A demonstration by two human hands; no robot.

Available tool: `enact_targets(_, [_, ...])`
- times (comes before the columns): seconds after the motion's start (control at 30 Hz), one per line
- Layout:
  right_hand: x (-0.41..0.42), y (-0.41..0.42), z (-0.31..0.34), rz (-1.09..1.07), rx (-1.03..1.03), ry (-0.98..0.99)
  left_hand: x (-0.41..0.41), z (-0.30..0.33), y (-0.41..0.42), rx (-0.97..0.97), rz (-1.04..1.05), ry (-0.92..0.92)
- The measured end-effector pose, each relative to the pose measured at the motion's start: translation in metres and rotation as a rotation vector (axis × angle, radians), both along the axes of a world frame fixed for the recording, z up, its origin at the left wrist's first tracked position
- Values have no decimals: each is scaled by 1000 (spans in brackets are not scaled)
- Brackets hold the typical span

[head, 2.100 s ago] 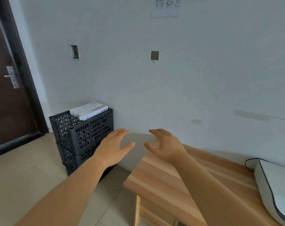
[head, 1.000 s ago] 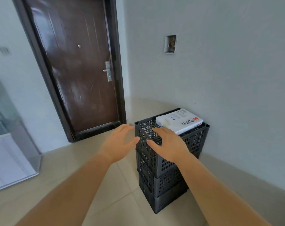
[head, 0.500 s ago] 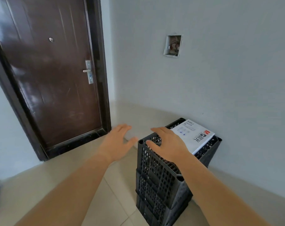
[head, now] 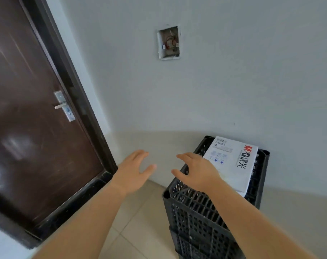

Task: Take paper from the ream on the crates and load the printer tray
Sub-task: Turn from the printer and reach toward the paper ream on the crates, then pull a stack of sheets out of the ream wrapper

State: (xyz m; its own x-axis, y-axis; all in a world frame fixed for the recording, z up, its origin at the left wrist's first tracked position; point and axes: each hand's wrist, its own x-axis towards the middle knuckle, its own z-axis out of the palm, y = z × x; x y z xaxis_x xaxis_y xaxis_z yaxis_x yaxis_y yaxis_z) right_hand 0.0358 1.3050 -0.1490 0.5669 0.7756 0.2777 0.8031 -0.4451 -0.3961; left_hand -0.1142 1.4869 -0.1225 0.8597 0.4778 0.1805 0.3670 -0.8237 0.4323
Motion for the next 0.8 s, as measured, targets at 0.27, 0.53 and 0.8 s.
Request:
enact_targets(0.27, [71,-24,-9,-317,-125,70,118,-22,17,11,-287,39])
enact_targets(0.53, [81,-39,-28,-606,-227,137,205,-63,15,-34,-601,68])
enact_targets(0.8, [66,-26,-44,-786,-269,209,235,-100,5,-146,-824,103])
